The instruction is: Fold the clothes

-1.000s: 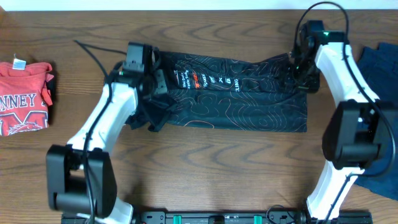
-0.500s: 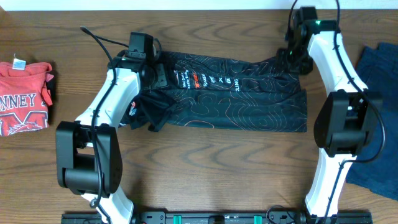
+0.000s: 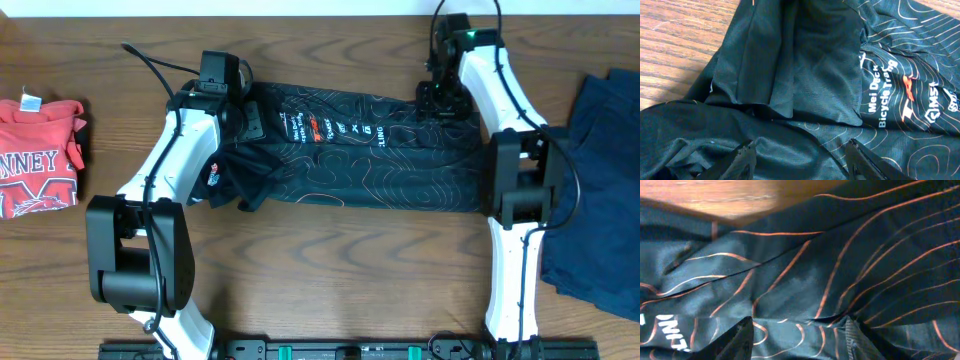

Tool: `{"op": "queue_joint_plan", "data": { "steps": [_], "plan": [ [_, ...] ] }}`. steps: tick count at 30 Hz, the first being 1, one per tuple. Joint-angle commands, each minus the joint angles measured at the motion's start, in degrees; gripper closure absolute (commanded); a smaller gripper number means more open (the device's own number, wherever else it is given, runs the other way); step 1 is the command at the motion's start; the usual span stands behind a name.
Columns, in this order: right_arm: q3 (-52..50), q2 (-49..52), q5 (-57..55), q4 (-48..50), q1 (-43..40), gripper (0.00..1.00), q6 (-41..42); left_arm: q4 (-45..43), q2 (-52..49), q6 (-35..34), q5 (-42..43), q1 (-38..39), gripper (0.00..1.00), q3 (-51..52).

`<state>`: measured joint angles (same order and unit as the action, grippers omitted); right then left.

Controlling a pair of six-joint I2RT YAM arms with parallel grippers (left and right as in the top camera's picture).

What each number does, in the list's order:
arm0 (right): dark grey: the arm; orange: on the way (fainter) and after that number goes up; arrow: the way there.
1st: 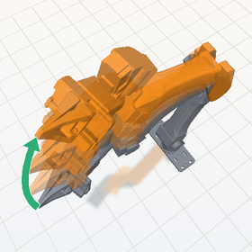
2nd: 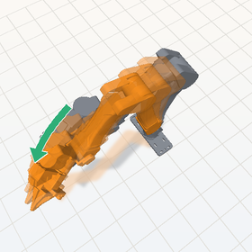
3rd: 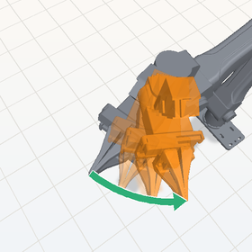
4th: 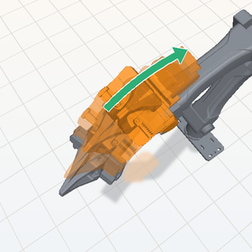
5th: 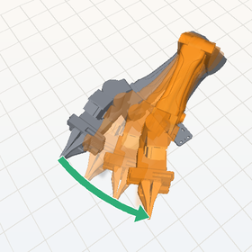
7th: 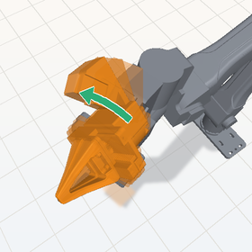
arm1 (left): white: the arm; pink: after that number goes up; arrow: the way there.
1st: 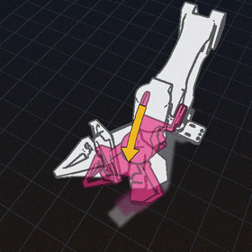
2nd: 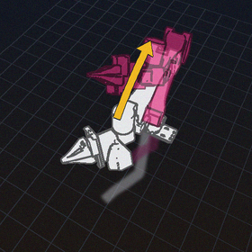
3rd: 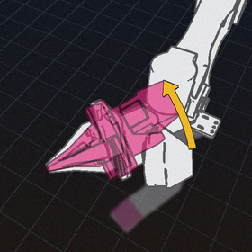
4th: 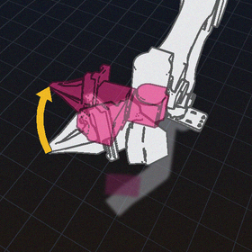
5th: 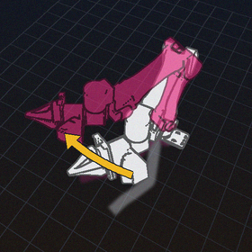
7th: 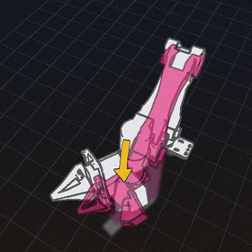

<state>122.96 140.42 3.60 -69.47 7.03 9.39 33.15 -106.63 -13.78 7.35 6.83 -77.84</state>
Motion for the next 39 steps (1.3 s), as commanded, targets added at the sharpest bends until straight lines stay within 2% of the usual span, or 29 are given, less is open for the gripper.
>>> {"op": "queue_joint_plan", "data": {
  "steps": [1, 6, 14, 18, 34, 39],
  "plan": [
    [0.9, -0.7, -0.4, -0.3, 0.0, 0.42, 0.0, 0.0, -0.6, 0.9, 0.2, -0.3, 0.41, -1.6],
    [0.9, -0.7, -0.8, -0.7, -1.3, 0.39, 1.7, 0.4, -0.6, 0.9, 0.2, -0.3, 0.40, -1.6],
    [0.9, -0.7, -2.1, -4.8, -7.1, 0.27, 3.9, 0.7, -0.6, 0.9, 0.2, -0.3, 0.40, -1.6],
    [0.9, -0.7, -2.1, -5.7, -8.5, 0.27, 3.8, 0.6, -0.6, 0.9, 0.2, -0.3, 0.40, -1.6],
    [0.9, -0.6, -1.8, 0.6, -5.9, 0.41, 5.9, 0.6, -0.6, 0.9, 0.2, -0.3, 0.40, -1.6],
    [0.9, -0.6, -1.8, 2.5, -5.9, 0.56, 6.5, 0.7, -0.6, 1.0, 0.2, -0.3, 0.40, -1.6]
  ]
}}
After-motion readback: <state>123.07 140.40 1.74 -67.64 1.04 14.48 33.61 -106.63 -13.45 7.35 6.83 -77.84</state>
